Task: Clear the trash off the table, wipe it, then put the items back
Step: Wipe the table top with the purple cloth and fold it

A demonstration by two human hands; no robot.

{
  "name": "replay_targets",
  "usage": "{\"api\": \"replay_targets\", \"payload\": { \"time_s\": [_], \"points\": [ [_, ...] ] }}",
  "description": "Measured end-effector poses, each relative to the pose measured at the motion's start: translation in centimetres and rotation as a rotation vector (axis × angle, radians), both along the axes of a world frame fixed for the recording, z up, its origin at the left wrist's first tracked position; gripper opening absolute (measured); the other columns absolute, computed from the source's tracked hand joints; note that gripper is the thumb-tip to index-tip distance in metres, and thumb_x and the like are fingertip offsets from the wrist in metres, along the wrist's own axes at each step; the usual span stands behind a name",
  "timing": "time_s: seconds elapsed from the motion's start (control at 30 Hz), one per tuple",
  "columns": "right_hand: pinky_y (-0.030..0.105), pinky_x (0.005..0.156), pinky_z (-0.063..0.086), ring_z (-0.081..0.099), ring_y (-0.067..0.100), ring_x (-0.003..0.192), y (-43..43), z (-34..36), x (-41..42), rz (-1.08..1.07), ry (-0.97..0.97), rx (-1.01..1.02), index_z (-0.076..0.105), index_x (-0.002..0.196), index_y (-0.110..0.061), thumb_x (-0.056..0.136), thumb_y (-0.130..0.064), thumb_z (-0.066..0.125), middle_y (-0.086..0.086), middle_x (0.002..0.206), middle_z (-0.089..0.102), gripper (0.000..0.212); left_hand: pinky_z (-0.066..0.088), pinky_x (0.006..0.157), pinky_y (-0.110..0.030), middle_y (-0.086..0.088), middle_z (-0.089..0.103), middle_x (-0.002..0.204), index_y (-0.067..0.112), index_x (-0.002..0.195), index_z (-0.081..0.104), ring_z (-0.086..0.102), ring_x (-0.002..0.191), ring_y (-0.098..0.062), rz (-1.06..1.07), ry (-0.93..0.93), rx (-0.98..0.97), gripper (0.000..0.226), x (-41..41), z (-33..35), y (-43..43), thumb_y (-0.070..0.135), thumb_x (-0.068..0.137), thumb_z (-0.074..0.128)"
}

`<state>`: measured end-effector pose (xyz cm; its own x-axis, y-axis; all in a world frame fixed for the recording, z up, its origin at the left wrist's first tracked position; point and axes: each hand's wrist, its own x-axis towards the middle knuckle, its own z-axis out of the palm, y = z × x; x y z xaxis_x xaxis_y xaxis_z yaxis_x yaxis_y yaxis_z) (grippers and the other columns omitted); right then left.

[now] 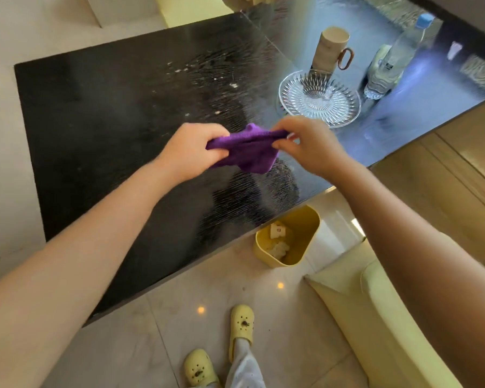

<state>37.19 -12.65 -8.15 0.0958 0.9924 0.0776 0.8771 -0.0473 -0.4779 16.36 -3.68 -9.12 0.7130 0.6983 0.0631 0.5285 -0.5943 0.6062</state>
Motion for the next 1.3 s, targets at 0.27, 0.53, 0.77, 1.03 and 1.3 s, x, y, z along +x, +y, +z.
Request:
{"api": "replay_targets", "payload": {
  "time_s": [0.27, 0.53, 0.77, 1.03, 1.3],
  "points": [
    [0.016, 0.066, 0.043, 0.057, 0.012, 0.079, -8.1, -10.5, -1.4, -0.016, 0.168, -0.341, 0.068, 0.098, -0.018, 0.088, -0.020, 0.062, -0.005, 0.088, 0.063, 0.012, 0.047, 0.086, -0.034, 0.000, 0.074, 0.098, 0.021, 0.101, 0.072, 0.065, 0.095, -0.022, 0.061, 0.142, -0.305, 0.021, -1.9, -10.3, -8.5, 0.014, 0.083, 0.064],
    [0.030, 0.085, 0.045, 0.053, 0.025, 0.107, -3.3, -12.8, -1.6, -0.446, 0.094, -0.089, 0.055, 0.120, -0.020, 0.088, -0.031, 0.058, 0.003, 0.111, 0.059, 0.034, 0.037, 0.085, -0.019, -0.010, 0.059, 0.121, 0.013, 0.123, 0.056, 0.056, 0.104, -0.020, 0.387, -0.092, -0.208, 0.040, 2.5, -10.0, -3.4, 0.008, 0.084, 0.059],
    [0.050, 0.118, -0.002, 0.008, 0.030, 0.148, -1.5, -17.4, -3.7, 0.291, -0.373, -0.234, 0.021, 0.148, -0.039, 0.094, -0.056, 0.035, -0.001, 0.160, 0.017, 0.058, 0.023, 0.114, -0.046, -0.014, 0.038, 0.149, 0.013, 0.141, 0.038, 0.031, 0.139, -0.029, 0.588, 0.205, -0.025, 0.048, -3.9, -14.2, -7.2, 0.020, 0.094, 0.046],
    [0.047, 0.115, 0.027, 0.036, 0.029, 0.139, -0.9, -17.6, 5.3, 0.142, -0.290, -0.117, 0.050, 0.137, -0.026, 0.093, -0.032, 0.053, 0.004, 0.148, 0.043, 0.044, 0.007, 0.117, -0.053, -0.008, 0.015, 0.158, 0.020, 0.148, 0.009, 0.008, 0.147, -0.024, 0.464, 0.622, 0.124, 0.058, -7.8, -18.6, -8.5, 0.048, 0.098, 0.010],
    [0.046, 0.116, 0.020, 0.028, 0.034, 0.142, -0.4, -18.8, 2.1, -0.474, -0.203, -0.165, 0.044, 0.140, -0.029, 0.097, -0.040, 0.039, 0.005, 0.152, 0.039, 0.045, 0.010, 0.115, -0.054, -0.010, 0.021, 0.157, 0.019, 0.148, 0.012, 0.014, 0.146, -0.027, 0.457, 0.633, 0.149, 0.058, -8.0, -19.0, -8.5, 0.047, 0.097, 0.011]
  ]
}}
